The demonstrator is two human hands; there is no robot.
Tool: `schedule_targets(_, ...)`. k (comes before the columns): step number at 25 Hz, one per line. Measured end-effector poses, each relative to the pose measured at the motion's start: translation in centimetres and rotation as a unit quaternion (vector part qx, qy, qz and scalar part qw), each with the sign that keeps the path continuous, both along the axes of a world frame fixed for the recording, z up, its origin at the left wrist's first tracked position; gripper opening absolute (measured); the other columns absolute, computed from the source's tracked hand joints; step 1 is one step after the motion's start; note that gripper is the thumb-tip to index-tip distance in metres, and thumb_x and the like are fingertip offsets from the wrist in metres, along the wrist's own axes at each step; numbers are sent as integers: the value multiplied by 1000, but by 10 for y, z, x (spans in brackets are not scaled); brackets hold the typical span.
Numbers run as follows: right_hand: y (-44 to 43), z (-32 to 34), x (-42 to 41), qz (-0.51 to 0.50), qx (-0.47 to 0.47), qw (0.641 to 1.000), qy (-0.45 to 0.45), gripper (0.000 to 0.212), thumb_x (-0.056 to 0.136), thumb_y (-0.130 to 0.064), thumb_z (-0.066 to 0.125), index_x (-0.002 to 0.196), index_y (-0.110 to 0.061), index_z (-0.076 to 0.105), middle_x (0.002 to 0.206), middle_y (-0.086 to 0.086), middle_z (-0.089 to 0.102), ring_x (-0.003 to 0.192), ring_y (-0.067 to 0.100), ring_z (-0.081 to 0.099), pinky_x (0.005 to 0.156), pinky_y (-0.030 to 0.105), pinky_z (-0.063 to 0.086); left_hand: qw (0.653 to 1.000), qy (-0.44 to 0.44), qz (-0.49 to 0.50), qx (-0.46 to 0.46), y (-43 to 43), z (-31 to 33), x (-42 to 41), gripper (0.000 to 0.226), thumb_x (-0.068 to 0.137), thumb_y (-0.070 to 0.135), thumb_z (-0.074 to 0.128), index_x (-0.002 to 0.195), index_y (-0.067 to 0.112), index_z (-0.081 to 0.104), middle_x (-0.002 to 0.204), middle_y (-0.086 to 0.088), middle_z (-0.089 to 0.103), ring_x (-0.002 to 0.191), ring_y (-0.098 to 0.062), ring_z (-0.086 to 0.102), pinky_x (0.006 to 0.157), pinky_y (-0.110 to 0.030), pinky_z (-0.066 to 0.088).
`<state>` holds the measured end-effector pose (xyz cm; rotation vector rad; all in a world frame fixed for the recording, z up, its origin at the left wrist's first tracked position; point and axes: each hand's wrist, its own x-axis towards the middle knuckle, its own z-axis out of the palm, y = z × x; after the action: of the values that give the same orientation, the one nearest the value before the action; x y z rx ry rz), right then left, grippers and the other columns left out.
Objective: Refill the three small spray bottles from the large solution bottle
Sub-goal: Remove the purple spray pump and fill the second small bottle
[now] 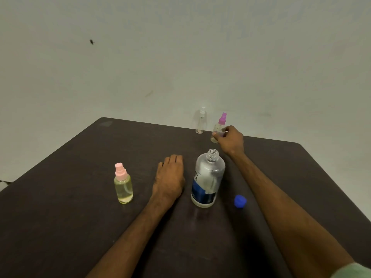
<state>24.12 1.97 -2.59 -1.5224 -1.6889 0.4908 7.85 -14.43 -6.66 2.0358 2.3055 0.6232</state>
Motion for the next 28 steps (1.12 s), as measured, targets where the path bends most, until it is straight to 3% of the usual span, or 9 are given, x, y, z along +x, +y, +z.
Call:
schedule_targets(4,-55,60,16,24,70,997,38,48,85,-38,72,119,-7,59,102,2,65,90,18,63,75,26,45,993,-114,-8,22,-22,0,-2,47,94,0,49,140,9,44,136,-10,50,123,-21,48,106,-33,41)
schedule_targets(7,-104,107,19,50,109,990,76,49,87,-42,69,124,-12,57,112,2,66,89,12,62,78,21,47,980,-191,-14,55,-52,-5,-1,50,91,-8,47,138,9,46,136,-9,49,122,-19,51,106,-31,43)
schedule_targets(12,-221,136,1,165,115,966,160,42,89,-38,68,124,-22,52,100,-12,65,85,-1,64,63,5,47,937,-322,-15,137,-113,-15,0,29,100,6,48,126,17,56,123,6,58,112,-8,57,98,-25,48)
schedule_targets(14,-255,108,-13,212,89,963,139,45,87,-38,71,125,-23,53,101,-14,67,88,-3,65,69,6,49,897,-406,0,172,-132,-17,-3,23,101,7,48,115,20,61,113,8,64,102,-10,64,90,-28,53)
schedule_targets(16,-273,68,-27,232,56,963,121,45,85,-34,74,124,-20,56,102,-12,68,89,-2,66,78,13,53,830,-517,10,208,-144,-18,-10,21,102,7,48,107,19,64,104,4,69,94,-19,67,82,-35,57)
schedule_targets(18,-280,29,-38,242,19,963,117,45,84,-29,75,124,-19,57,103,-10,69,90,0,66,83,19,55,790,-571,3,225,-155,-19,-18,19,103,13,48,109,17,65,105,0,71,96,-23,68,82,-41,57)
schedule_targets(21,-282,-11,-50,254,4,966,49,50,85,-30,74,129,-22,53,110,-10,67,95,-1,63,82,16,52,797,-566,-39,208,-165,-16,-27,23,103,24,50,121,18,63,116,2,70,108,-15,67,90,-35,55)
schedule_targets(25,-280,-36,-55,269,12,962,35,48,88,-13,68,133,-19,52,115,-5,67,101,3,63,91,28,54,842,-515,-104,122,-168,-12,-24,42,96,20,63,136,28,52,125,14,65,118,2,60,97,-21,49)
schedule_targets(28,-278,-43,-52,280,9,959,54,52,89,-9,65,138,-20,50,119,-8,66,105,-2,61,95,22,51,847,-510,-96,116,-165,-13,-23,44,91,15,69,131,29,54,123,14,66,117,2,60,101,-27,51)
